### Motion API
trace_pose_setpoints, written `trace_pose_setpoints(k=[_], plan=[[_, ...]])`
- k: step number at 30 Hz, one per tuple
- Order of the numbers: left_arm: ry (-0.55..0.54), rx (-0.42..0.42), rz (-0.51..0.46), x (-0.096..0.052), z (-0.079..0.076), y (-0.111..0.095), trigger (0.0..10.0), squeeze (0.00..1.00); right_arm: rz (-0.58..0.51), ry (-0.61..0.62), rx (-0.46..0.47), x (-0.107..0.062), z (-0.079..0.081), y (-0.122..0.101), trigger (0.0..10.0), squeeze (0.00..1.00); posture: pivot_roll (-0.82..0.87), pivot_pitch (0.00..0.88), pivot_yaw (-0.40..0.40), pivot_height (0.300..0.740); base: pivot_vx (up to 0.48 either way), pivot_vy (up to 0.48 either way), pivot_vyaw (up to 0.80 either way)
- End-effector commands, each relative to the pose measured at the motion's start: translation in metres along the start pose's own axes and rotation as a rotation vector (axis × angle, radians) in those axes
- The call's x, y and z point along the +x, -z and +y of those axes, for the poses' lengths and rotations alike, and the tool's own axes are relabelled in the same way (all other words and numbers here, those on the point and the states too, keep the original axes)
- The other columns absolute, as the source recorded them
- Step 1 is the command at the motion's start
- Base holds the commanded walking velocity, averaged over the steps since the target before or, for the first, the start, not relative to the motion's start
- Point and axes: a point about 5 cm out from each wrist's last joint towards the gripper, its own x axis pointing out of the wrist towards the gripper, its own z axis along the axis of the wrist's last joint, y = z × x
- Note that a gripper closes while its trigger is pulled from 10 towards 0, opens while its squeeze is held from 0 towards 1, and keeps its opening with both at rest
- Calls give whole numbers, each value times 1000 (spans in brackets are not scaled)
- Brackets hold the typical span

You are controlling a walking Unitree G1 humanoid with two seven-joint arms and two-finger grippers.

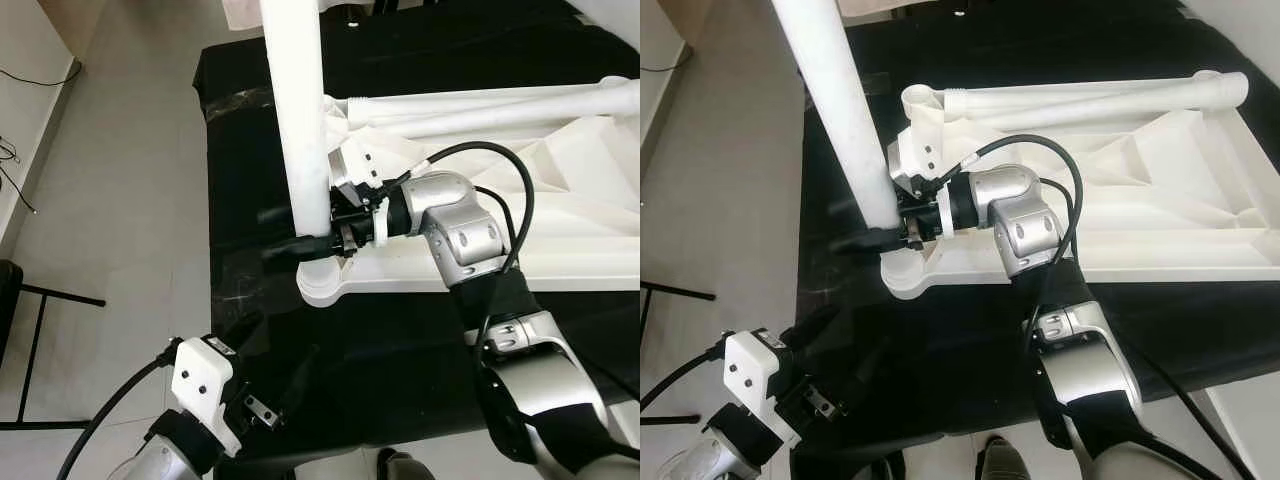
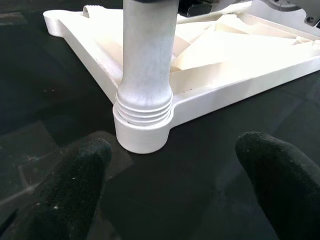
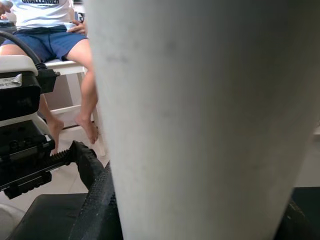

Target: Building children table

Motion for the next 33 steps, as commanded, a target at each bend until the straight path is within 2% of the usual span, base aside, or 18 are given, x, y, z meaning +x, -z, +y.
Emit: trace_pose_setpoints(k=[1,4,6,7,8,9,10,13,17,18,19,20,25,26,27,31,32,33], plan=[[0,-8,14,-2,-2,2,10000,0,-5,-29,-8,5,4,4,0,0,-30,285,80,740,0,0,0],[-6,-7,20,-4,-1,3,10000,0,2,97,-12,-4,1,10,0,0,-34,281,79,740,0,0,0],[-17,-1,25,-9,-1,0,10000,0,24,386,35,-16,0,25,0,0,-35,287,71,740,0,0,0],[-17,-1,25,-9,-1,0,10000,0,24,386,35,-16,0,25,0,0,-35,287,71,740,0,0,0],[-26,12,31,-11,-1,-1,10000,0,59,599,61,-21,2,36,0,0,-40,277,71,740,0,0,0],[-26,12,31,-11,-1,-1,10000,0,59,599,61,-21,2,36,0,0,-40,277,71,740,0,0,0],[-36,19,26,-12,-3,-3,10000,0,159,961,122,-33,9,56,0,0,-54,280,79,740,0,0,0],[-33,-25,9,-17,-22,-10,10000,0,287,1233,269,-33,64,90,0,0,-71,277,101,740,0,0,0],[-120,-18,19,-22,-14,-1,10000,0,273,1093,232,-14,67,92,0,0,-59,250,89,740,0,0,0],[-138,-15,11,-20,-9,0,10000,0,249,1059,224,-12,62,89,7843,0,-55,246,79,740,0,0,0],[-138,-15,11,-20,-9,0,10000,0,249,1059,224,-12,62,89,7843,0,-55,246,79,740,0,0,0],[-144,-13,4,-18,-7,0,10000,0,216,1024,224,-12,55,84,10000,0,-55,246,79,740,0,0,0],[-143,-12,-5,-16,-5,-1,10000,0,102,929,186,-16,34,63,10000,0,-34,250,76,740,0,0,0],[-138,-16,-4,-16,-4,-1,10000,0,39,814,159,-19,24,49,10000,847,-17,248,74,740,0,0,0],[-128,-16,-3,-15,-5,-1,10000,0,-8,695,118,-24,16,35,10000,1000,-8,251,71,740,0,0,0],[-116,-20,-2,-14,-8,-1,10000,0,-20,567,61,-30,10,20,10000,1000,-6,249,65,740,0,0,0],[-109,-32,-4,-13,-12,-1,10000,0,17,415,-13,-33,6,8,10000,298,9,252,56,740,0,0,0],[-109,-32,-4,-13,-12,-1,10000,0,17,415,-13,-33,6,8,10000,298,9,252,56,740,0,0,0]])
